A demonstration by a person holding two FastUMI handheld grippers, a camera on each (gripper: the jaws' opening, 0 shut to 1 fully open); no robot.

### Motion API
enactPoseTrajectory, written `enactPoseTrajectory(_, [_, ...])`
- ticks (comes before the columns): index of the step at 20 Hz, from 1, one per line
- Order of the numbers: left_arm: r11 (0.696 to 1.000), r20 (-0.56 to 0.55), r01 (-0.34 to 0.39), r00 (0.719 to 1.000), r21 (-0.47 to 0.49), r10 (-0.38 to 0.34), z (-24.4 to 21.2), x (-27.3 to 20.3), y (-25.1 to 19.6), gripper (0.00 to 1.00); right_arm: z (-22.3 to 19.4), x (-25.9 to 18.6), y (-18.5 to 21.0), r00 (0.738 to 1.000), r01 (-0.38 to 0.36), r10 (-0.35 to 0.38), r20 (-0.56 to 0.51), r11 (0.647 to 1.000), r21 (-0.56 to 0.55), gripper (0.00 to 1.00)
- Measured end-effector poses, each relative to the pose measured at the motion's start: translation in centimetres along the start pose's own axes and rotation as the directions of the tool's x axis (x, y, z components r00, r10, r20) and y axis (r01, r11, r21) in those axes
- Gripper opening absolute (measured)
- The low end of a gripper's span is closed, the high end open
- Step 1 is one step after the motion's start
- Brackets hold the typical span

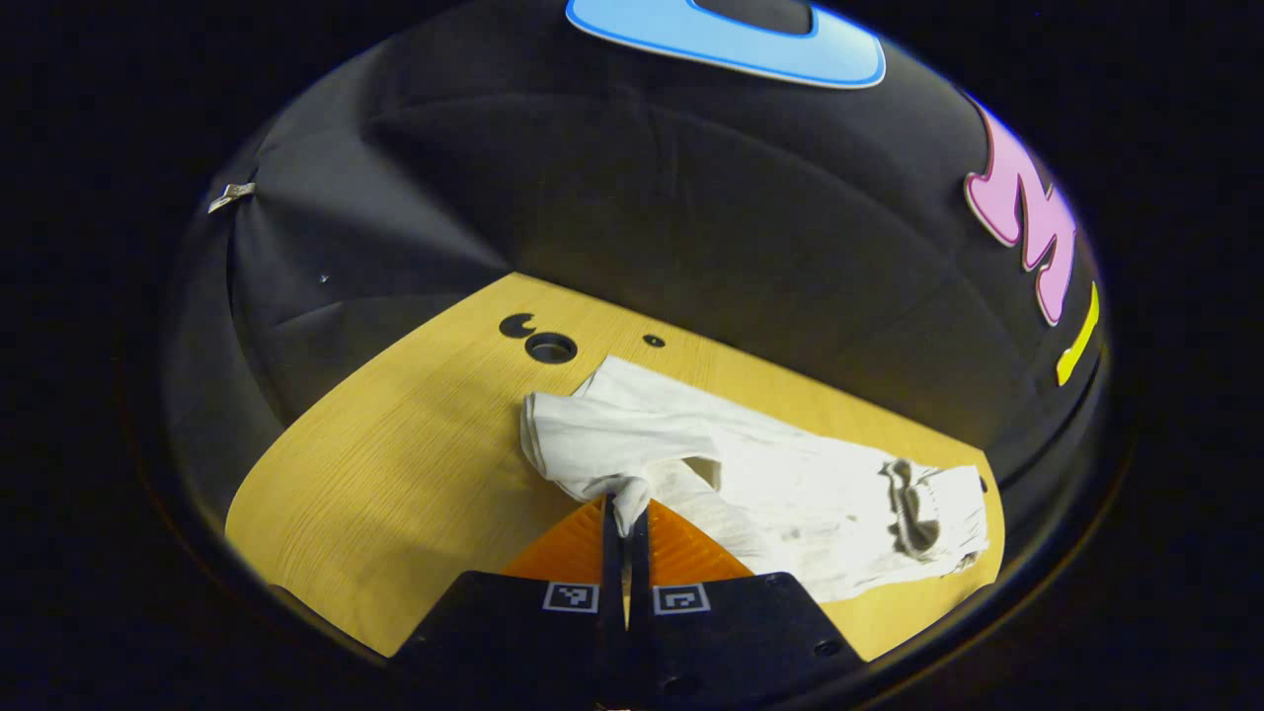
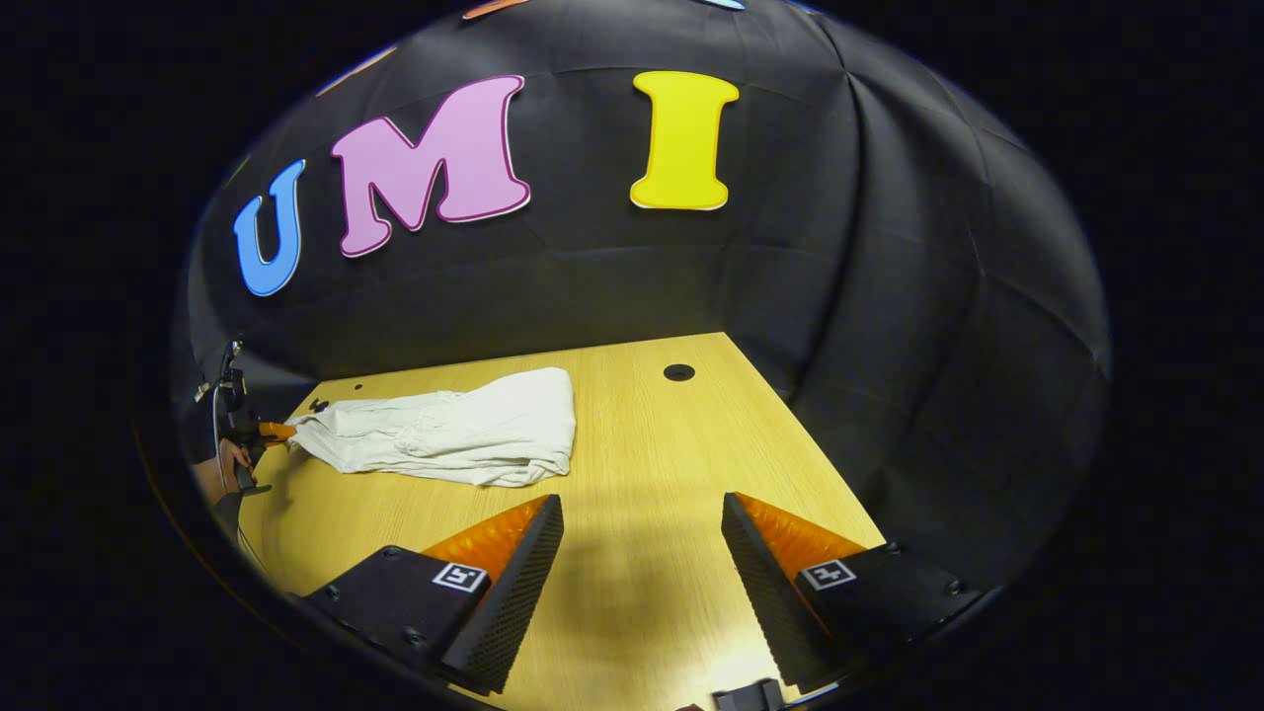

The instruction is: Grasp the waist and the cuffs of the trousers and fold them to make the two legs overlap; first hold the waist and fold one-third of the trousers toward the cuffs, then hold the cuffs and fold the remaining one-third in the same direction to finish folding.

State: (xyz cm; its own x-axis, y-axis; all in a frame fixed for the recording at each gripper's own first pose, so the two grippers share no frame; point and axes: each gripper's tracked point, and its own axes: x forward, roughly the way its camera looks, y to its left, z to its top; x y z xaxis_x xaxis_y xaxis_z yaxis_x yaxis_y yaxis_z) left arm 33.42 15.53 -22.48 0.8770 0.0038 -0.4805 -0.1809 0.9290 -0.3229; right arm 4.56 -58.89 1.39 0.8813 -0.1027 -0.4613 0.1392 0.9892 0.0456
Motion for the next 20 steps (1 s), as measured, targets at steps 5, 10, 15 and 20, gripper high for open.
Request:
enactPoseTrajectory(5, [1.0,0.066,0.003,0.998,-0.004,-0.003,3.1,-2.2,-4.2,0.06,0.1,0.3,-2.7,0.999,-0.042,0.042,-0.001,0.999,-0.032,0.99])
enactPoseTrajectory(10, [0.996,0.112,0.06,0.991,0.064,-0.067,5.5,-3.7,-11.9,0.06,-1.1,-0.3,-4.6,0.998,-0.07,0.07,-0.008,0.997,-0.037,0.99])
enactPoseTrajectory(15, [0.984,0.109,0.138,0.983,0.115,-0.151,5.8,-4.9,-20.7,0.05,-2.0,-0.3,-6.4,0.997,-0.076,0.076,-0.01,0.997,-0.005,0.99])
enactPoseTrajectory(20, [0.954,0.082,0.261,0.958,0.146,-0.274,4.8,-5.4,-31.3,0.06,-1.7,-0.3,-7.2,0.996,-0.088,0.089,0.015,0.996,-0.016,0.99])
